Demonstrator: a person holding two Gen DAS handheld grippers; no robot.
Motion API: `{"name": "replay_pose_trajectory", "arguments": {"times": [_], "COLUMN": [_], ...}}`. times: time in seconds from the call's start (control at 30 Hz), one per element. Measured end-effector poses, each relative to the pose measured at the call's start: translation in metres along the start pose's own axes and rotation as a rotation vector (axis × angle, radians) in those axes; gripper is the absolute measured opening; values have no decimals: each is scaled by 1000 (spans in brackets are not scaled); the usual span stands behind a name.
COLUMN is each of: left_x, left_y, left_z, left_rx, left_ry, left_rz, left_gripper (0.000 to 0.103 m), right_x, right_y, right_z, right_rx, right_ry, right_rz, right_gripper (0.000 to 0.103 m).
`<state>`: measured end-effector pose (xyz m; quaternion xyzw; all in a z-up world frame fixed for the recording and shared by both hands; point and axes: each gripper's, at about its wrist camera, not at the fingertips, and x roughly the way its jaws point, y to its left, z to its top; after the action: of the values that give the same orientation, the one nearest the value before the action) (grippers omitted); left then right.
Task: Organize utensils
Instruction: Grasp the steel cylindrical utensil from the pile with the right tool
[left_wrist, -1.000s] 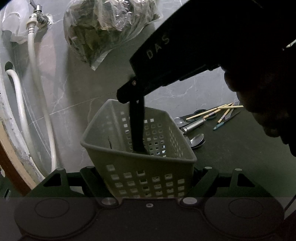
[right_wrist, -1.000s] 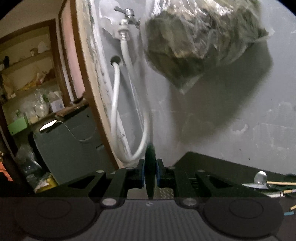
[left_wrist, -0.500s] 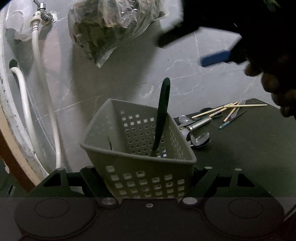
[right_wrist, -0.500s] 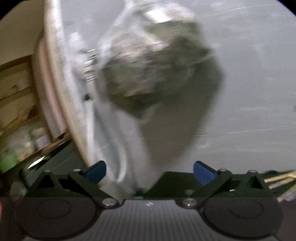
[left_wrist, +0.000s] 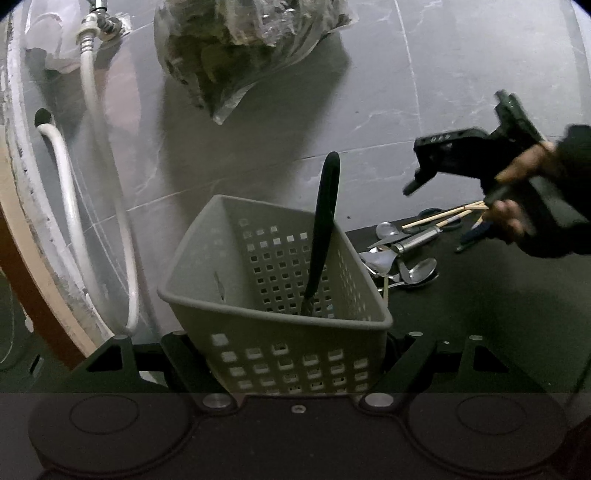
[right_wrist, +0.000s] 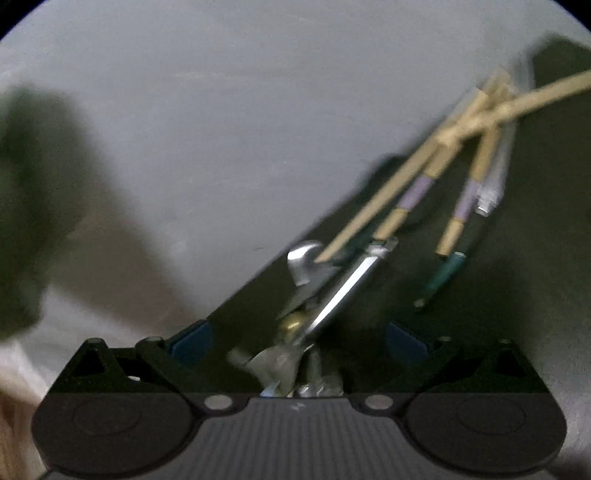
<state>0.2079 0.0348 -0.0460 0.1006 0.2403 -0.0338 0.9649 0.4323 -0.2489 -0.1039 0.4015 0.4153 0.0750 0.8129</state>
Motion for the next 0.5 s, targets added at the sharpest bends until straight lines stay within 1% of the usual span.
{"name": "replay_pose_trajectory", "arguments": {"times": [0.07, 0.1, 0.23, 0.27, 0.3, 0.37, 0.4, 0.43, 0.47, 0.5], "left_x": [1, 1, 1, 0, 0, 1, 0, 0, 0, 0], "left_y": [0, 0, 0, 0, 0, -1, -1, -1, -1, -1], "left_z": [0, 0, 0, 0, -1, 0, -1, -1, -1, -1], "left_rx": [-3, -4, -6, -8, -9, -11, -12, -12, -13, -12], "left_ry": [1, 1, 1, 1, 1, 1, 0, 0, 0, 0], "left_rz": [4, 5, 7, 7, 8, 10, 10, 10, 10, 10], "left_gripper": [81, 81, 81, 81, 81, 81, 81, 81, 81, 81], "right_x": [11, 17, 37, 41, 45, 50, 53, 55, 57, 58], "right_y": [-3, -1, 7, 7, 10, 15, 17, 18, 19, 22], "right_z": [10, 14, 25, 26, 27, 29, 30, 30, 33, 33], "right_rx": [55, 60, 81, 90, 85, 74, 71, 67, 64, 61], "right_ry": [6, 12, 49, 56, 49, 51, 53, 55, 56, 54], "right_rz": [-105, -137, -213, -221, -226, -253, -260, -266, -279, -297], "right_gripper": [99, 96, 83, 82, 81, 74, 67, 58, 54, 47]}}
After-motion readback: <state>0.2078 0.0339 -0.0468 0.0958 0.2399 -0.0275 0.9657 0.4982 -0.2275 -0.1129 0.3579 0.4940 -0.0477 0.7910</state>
